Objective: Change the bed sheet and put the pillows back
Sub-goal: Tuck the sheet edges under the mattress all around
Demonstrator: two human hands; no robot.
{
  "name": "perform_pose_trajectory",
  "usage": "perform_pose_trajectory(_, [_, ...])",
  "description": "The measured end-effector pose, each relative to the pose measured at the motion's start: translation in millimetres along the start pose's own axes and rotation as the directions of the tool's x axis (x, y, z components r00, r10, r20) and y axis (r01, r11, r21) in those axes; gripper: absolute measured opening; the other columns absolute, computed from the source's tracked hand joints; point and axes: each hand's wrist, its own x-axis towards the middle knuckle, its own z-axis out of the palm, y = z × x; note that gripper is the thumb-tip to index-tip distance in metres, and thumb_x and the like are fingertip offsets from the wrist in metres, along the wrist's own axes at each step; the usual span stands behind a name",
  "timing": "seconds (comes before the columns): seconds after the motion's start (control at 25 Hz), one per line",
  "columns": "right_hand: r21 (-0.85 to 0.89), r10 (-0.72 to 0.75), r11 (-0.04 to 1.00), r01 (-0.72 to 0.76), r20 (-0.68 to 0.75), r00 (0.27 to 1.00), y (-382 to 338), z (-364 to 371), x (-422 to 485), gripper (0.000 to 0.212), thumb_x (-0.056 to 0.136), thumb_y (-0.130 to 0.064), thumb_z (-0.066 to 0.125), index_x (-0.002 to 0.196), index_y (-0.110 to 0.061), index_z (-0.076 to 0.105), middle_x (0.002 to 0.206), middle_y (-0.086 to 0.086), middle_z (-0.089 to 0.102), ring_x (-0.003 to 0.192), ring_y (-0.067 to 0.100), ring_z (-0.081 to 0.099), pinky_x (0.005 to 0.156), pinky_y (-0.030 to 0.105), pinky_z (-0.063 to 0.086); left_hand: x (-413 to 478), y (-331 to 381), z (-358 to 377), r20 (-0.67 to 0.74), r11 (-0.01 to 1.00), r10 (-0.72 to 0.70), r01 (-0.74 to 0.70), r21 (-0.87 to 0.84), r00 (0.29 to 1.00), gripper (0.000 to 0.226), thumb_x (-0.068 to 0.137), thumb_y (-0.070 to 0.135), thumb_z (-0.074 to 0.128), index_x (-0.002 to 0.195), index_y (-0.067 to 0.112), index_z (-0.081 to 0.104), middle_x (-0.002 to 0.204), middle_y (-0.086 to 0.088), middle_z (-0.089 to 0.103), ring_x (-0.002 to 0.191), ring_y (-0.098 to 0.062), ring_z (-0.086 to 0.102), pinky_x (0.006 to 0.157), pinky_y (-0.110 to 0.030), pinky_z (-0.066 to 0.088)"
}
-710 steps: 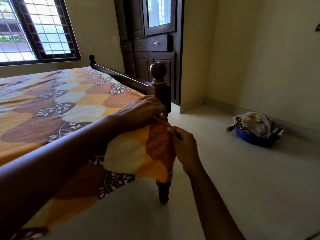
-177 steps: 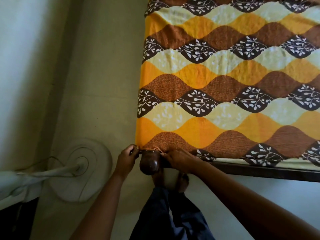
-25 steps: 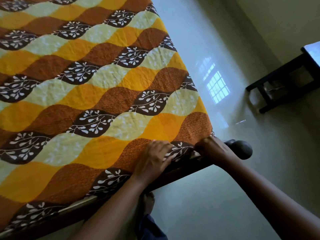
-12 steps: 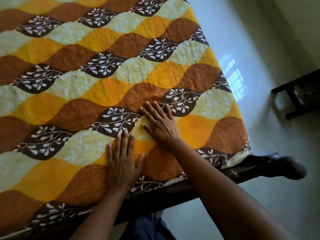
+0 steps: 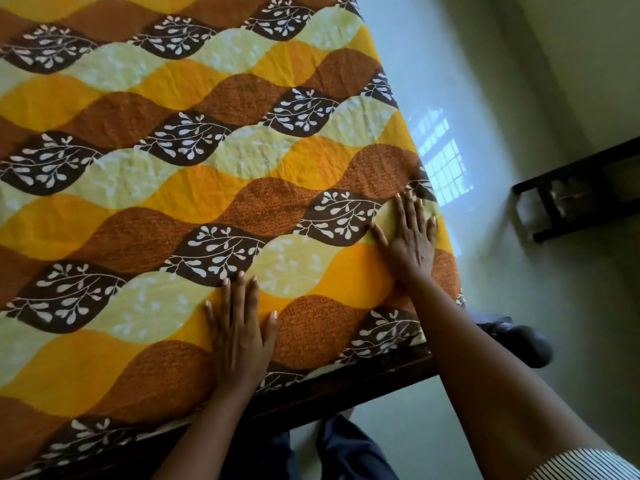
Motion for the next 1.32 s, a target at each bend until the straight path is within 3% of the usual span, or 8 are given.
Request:
perform_pose_trajectory(0.16, [0.066, 0.1, 0.993, -0.099, -0.016, 0.995, 16.8, -7.5, 5.5, 0.087, 0.085, -0.071, 0.032, 0.15, -0.022, 0.001, 0.159, 0.001, 0.002, 0.146, 0.016, 0.003, 0.118, 0.042, 0.001, 11.2, 64.1, 7.8, -0.037, 0.984, 0.067, -0.072, -0.165, 0.997, 0.063, 0.096, 0.051, 0.015, 0.145, 0.013, 0.028, 0.153, -0.007, 0.025, 0.143, -0.023, 0.011, 0.114, -0.046, 0.005])
perform_pose_trajectory(0.24, [0.188, 0.216, 0.958, -0.214, 0.012, 0.976, 22.4, -12.2, 7.1, 0.087, 0.084, -0.069, 0.038, 0.15, -0.022, 0.004, 0.155, 0.007, 0.018, 0.141, 0.025, 0.021, 0.114, 0.045, 0.017, 22.5, 103.9, 20.8, -0.038, 0.973, 0.117, -0.122, -0.194, 0.992, 0.061, 0.096, 0.052, 0.014, 0.146, 0.018, 0.025, 0.153, -0.004, 0.023, 0.143, -0.021, 0.011, 0.114, -0.044, 0.003])
perform_pose_trajectory(0.4, [0.326, 0.308, 0.865, -0.382, 0.257, 0.916, 49.0, -29.8, 5.5, 0.067, 0.087, -0.066, 0.036, 0.132, -0.016, 0.033, 0.128, 0.017, 0.052, 0.115, 0.038, 0.05, 0.09, 0.043, 0.04, 32.0, 171.3, 48.0, 0.032, 0.991, 0.01, -0.005, -0.133, 0.999, 0.068, 0.093, 0.059, 0.011, 0.145, 0.019, 0.03, 0.154, -0.004, 0.024, 0.143, -0.026, 0.014, 0.114, -0.052, 0.003])
perform_pose_trajectory(0.6, [0.35, 0.056, 0.863, -0.364, 0.651, 0.757, 105.1, -58.4, -11.6, 0.056, 0.095, -0.049, 0.039, 0.134, -0.01, 0.036, 0.131, 0.019, 0.052, 0.12, 0.036, 0.049, 0.098, 0.041, 0.041, 23.5, 220.9, 39.5, 0.142, 0.934, -0.255, 0.282, -0.221, 0.957, 0.07, 0.089, 0.059, 0.021, 0.144, 0.016, 0.034, 0.155, -0.004, 0.02, 0.145, -0.023, 0.008, 0.116, -0.043, 0.001])
perform_pose_trajectory(0.88, [0.625, -0.17, 0.75, -0.218, 0.5, 0.849, 170.6, -157.3, -13.7, 0.035, 0.094, -0.031, 0.051, 0.126, -0.017, 0.054, 0.122, 0.005, 0.061, 0.11, 0.019, 0.057, 0.089, 0.028, 0.041, 12.1, 305.5, -16.1, 0.325, 0.537, -0.494, 0.578, -0.615, 0.806, 0.046, 0.098, 0.025, 0.044, 0.14, 0.01, 0.037, 0.149, -0.013, 0.032, 0.136, -0.028, 0.032, 0.106, -0.035, 0.029])
perform_pose_trajectory(1.0, [0.663, -0.219, 0.726, -0.182, 0.473, 0.853, 176.2, -180.7, 13.9, 0.03, 0.095, -0.03, 0.051, 0.12, -0.016, 0.06, 0.111, 0.001, 0.064, 0.097, 0.015, 0.056, 0.085, 0.027, 0.042, 35.7, 318.7, -20.4, 0.314, 0.537, -0.492, 0.567, -0.625, 0.812, 0.042, 0.097, 0.027, 0.045, 0.137, 0.012, 0.043, 0.146, -0.012, 0.038, 0.132, -0.028, 0.037, 0.103, -0.037, 0.033])
perform_pose_trajectory(1.16, [0.588, -0.287, 0.807, -0.063, 0.483, 0.827, 181.6, -199.6, 70.0, 0.03, 0.095, -0.03, 0.051, 0.117, -0.012, 0.062, 0.093, -0.002, 0.057, 0.085, 0.014, 0.049, 0.079, 0.026, 0.04, 75.5, 325.1, -18.4, 0.293, 0.479, -0.519, 0.558, -0.678, 0.803, 0.04, 0.097, 0.028, 0.044, 0.135, 0.016, 0.045, 0.144, -0.009, 0.041, 0.129, -0.028, 0.042, 0.1, -0.039, 0.037])
perform_pose_trajectory(1.32, [0.547, -0.332, 0.837, 0.02, 0.479, 0.812, 175.7, -215.9, 141.9, 0.031, 0.094, -0.032, 0.053, 0.119, -0.015, 0.061, 0.112, 0.003, 0.065, 0.095, 0.018, 0.057, 0.083, 0.024, 0.04, 117.1, 333.8, -21.3, 0.267, 0.359, -0.57, 0.528, -0.769, 0.777, 0.037, 0.098, 0.026, 0.042, 0.133, 0.014, 0.047, 0.142, -0.008, 0.045, 0.128, -0.024, 0.043, 0.1, -0.033, 0.035])
